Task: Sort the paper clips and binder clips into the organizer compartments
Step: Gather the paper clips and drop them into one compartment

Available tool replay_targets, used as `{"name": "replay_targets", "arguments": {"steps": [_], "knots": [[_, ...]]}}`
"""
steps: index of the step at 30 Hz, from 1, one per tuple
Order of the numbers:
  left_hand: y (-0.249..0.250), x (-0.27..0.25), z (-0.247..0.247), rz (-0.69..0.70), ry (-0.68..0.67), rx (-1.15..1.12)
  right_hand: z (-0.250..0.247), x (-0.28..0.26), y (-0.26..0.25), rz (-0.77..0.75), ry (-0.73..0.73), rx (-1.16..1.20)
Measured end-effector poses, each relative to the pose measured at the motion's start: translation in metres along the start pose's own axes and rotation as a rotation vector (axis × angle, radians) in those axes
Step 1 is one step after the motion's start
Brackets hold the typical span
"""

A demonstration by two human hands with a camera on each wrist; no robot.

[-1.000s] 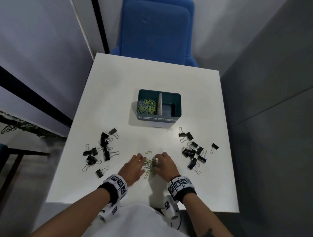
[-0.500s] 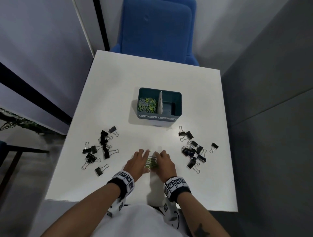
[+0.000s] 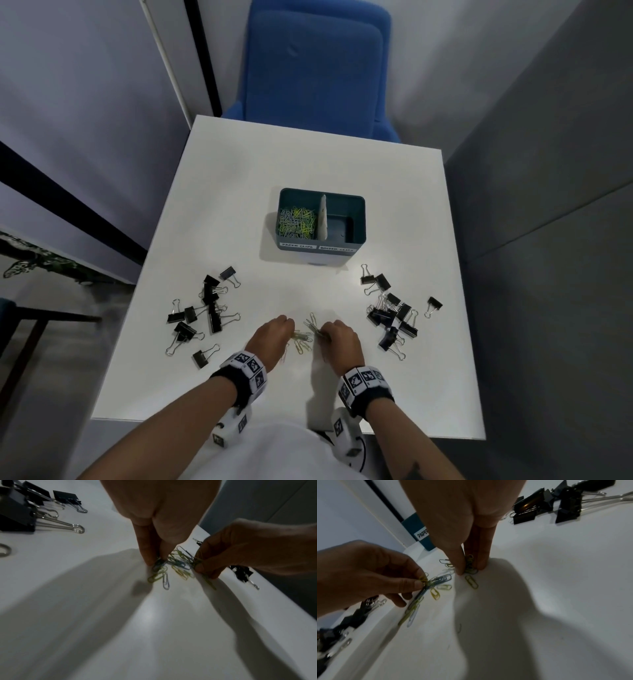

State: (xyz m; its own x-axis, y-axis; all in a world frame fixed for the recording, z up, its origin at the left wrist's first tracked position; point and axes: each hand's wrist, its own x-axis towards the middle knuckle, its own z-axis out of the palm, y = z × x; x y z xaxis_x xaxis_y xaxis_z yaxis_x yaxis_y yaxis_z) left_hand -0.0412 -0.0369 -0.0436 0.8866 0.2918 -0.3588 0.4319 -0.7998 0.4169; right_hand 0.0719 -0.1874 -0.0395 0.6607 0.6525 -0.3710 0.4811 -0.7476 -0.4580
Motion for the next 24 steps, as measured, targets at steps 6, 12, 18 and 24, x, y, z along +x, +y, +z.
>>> {"name": "replay_targets", "arguments": {"steps": [6,12,18,24], "knots": [[0.008,0.007,-0.043,-0.02,0.14,-0.271,-0.012,-0.002,0.009,0.076,-0.035,0.103],[0.029,0.057,-0.137,0.088,0.396,-0.349,-0.026,-0.007,0.008,0.097,0.006,0.225],[0.036,0.112,-0.206,0.019,0.457,-0.374,-0.061,0.007,-0.018,0.028,0.02,0.235],[0.015,0.092,-0.169,-0.053,0.494,-0.327,-0.121,0.051,-0.06,-0.03,0.115,0.277]]}}
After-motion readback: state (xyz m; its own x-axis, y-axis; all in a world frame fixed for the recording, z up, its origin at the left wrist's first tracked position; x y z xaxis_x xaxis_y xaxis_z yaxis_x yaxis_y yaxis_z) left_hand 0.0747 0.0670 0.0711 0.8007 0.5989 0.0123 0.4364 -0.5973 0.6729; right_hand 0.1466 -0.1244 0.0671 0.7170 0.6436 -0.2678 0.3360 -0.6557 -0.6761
